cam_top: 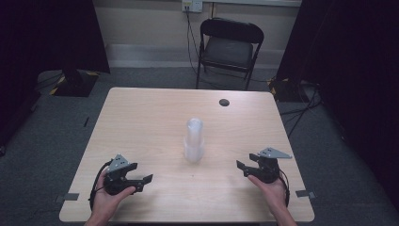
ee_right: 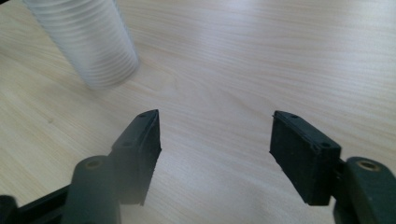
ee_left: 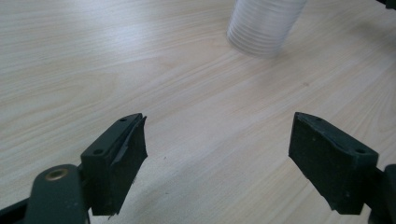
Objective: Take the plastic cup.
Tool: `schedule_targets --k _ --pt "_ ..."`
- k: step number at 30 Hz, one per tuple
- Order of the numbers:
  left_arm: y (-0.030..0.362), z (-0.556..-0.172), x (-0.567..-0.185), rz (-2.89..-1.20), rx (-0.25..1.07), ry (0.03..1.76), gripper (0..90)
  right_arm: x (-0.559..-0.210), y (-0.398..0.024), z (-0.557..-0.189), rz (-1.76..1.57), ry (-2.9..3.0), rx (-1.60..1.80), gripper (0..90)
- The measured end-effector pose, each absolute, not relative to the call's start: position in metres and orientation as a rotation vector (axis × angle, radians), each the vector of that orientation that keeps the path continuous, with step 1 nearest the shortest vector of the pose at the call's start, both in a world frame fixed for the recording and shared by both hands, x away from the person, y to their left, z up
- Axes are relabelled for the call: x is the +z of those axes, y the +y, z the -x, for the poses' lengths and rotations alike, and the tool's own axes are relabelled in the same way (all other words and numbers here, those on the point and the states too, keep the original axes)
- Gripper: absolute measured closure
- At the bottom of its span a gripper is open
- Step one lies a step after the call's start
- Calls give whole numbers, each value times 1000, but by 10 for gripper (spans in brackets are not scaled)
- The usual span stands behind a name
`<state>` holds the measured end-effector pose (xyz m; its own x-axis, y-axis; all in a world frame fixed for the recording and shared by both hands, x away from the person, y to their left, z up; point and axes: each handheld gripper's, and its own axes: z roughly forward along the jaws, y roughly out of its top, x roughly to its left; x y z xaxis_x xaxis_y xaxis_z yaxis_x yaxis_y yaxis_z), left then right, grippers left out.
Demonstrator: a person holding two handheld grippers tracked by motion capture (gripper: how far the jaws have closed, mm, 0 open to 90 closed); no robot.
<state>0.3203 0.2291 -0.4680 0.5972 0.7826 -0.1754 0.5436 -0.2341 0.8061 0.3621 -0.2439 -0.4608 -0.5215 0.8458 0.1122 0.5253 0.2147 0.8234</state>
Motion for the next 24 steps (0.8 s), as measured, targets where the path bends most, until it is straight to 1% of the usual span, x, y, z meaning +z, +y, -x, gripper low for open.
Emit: schedule_targets --k 1,2,5,6,16,19,20,24 --pt "229 -320 -468 -1917 331 1061 188 -461 -244 -362 -1276 2133 1221 344" --pt "228 -322 -468 -1913 323 1062 189 -459 -244 -361 -1262 2125 1234 372" --pt "228 -323 -469 -1918 321 1062 188 -457 -243 -361 -1256 2127 1259 386" --pt "226 -325 -469 -1923 319 1059 188 -456 -242 -360 -1234 2130 1274 406" --pt "221 -322 -466 -1940 343 1030 188 -447 -226 -352 -1172 2152 1318 446" --pt "221 -320 -465 -1951 365 1021 189 -444 -221 -350 -1152 2160 1284 444" --pt "222 -319 -466 -1949 361 1019 189 -440 -219 -351 -1162 2162 1320 415" --pt "222 -319 -464 -1947 365 1012 188 -431 -212 -353 -1130 2168 1343 385"
